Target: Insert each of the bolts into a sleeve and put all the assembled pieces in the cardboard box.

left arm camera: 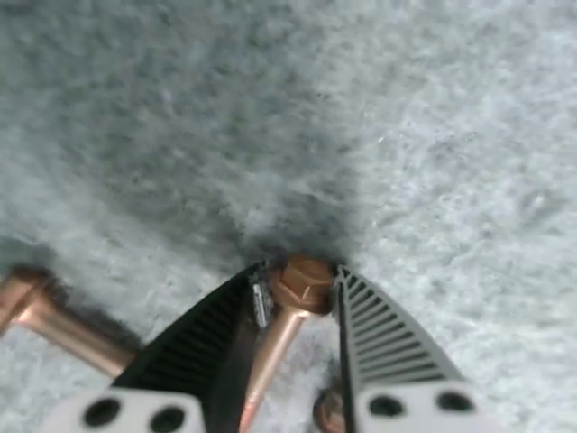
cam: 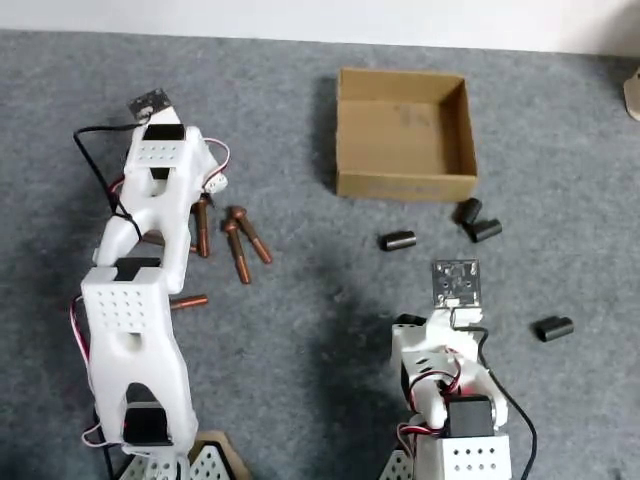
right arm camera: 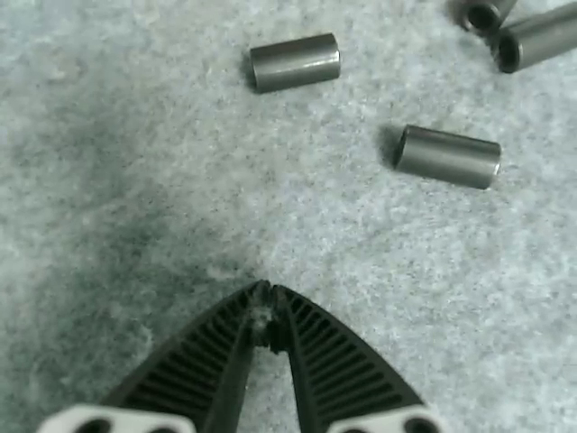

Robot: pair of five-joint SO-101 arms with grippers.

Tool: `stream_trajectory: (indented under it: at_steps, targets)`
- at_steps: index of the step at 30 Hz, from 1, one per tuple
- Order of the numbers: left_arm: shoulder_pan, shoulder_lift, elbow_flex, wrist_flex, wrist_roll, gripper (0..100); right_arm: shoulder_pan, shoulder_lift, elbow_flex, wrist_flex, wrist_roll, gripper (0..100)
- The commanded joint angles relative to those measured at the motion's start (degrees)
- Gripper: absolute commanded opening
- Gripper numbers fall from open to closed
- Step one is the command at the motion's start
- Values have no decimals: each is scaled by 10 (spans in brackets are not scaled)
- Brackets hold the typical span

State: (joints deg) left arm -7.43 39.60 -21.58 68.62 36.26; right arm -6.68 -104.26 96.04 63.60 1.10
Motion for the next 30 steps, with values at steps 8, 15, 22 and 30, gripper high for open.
stream_trajectory:
  at_steps: [8, 15, 22, 30]
  targets:
    - [-7, -10, -3, 44, -3, 175, 7, -7, 79, -2, -4, 5]
    - [0, -10, -11, 91, -3, 175, 7, -7, 79, -2, -4, 5]
    - [17, -7, -12, 104, -45, 173, 7, -7, 79, -2, -4, 5]
    - [15, -6, -6, 106, -151, 171, 25, -8, 79, -2, -4, 5]
